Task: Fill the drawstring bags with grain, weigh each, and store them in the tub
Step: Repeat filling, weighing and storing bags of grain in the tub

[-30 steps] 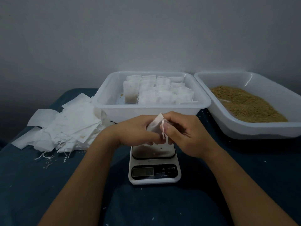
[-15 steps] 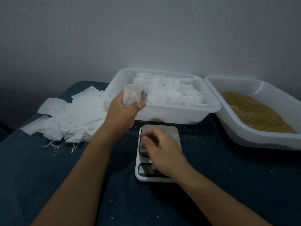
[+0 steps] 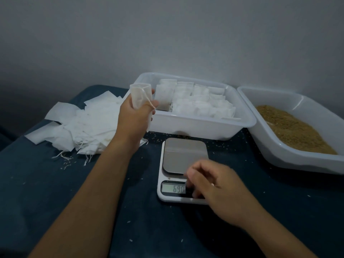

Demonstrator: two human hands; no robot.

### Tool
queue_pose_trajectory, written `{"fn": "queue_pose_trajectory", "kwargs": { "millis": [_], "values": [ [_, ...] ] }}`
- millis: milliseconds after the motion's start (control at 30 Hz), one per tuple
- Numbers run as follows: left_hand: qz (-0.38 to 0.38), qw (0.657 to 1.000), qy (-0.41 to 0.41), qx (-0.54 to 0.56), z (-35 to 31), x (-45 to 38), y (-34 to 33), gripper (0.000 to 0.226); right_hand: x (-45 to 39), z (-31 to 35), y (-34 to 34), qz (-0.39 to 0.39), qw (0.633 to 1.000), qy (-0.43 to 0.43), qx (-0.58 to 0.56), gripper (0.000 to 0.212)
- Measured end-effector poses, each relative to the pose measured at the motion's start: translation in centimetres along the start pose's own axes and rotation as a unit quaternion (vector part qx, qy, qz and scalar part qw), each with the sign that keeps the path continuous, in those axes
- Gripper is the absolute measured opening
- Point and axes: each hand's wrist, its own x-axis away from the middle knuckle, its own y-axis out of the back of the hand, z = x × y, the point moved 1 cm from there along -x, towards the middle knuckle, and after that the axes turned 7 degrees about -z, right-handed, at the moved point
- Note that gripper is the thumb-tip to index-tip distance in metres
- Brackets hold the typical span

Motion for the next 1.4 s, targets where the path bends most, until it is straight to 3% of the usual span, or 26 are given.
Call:
{"fn": "queue_pose_trajectory", "kwargs": {
  "millis": [133,233,367,633,700,800,933,1067,1300,1400],
  "values": [
    [0.007,0.997,-0.038,-0.062,0.3,0.1,-0.3,0.029,2.5,-0.2,-3.0,0.044,0.982,0.093,0.158,0.031],
    [0.011,0.996,-0.055,-0.074,0.2,0.3,-0.3,0.029,2.4,0.8,-5.3,0.064,0.975,0.108,0.184,0.039],
    [0.014,0.995,-0.062,-0.077,0.0,0.5,-0.3,0.028,1.6,2.0,-8.1,0.057,0.968,0.126,0.208,0.033],
    [-0.023,0.996,-0.065,-0.049,-0.7,-0.1,0.7,0.031,0.9,3.8,-10.6,0.075,0.982,0.151,0.091,0.021],
    [-0.025,0.997,-0.063,-0.049,-0.8,-0.2,1.0,0.031,1.0,3.7,-10.3,0.038,0.986,0.152,0.054,0.018],
    [-0.032,0.997,-0.059,-0.042,-1.1,-0.3,1.2,0.028,1.2,3.3,-9.8,-0.038,0.988,0.131,0.071,0.024],
    [-0.035,0.997,-0.056,-0.032,-1.2,-0.2,1.1,0.027,0.7,3.4,-10.1,-0.006,0.989,0.082,0.125,0.032],
    [-0.033,0.997,-0.055,-0.033,-1.1,-0.3,1.2,0.028,0.3,4.0,-11.5,-0.015,0.987,0.105,0.123,0.03],
    [-0.047,0.998,-0.043,-0.014,-1.3,-0.5,1.4,0.028,0.2,4.1,-10.9,0.033,0.992,0.113,-0.045,0.021],
    [-0.057,0.997,-0.041,-0.013,-1.2,-0.6,1.5,0.028,-0.4,4.1,-9.1,-0.035,0.986,0.156,-0.047,0.026]
  ]
}}
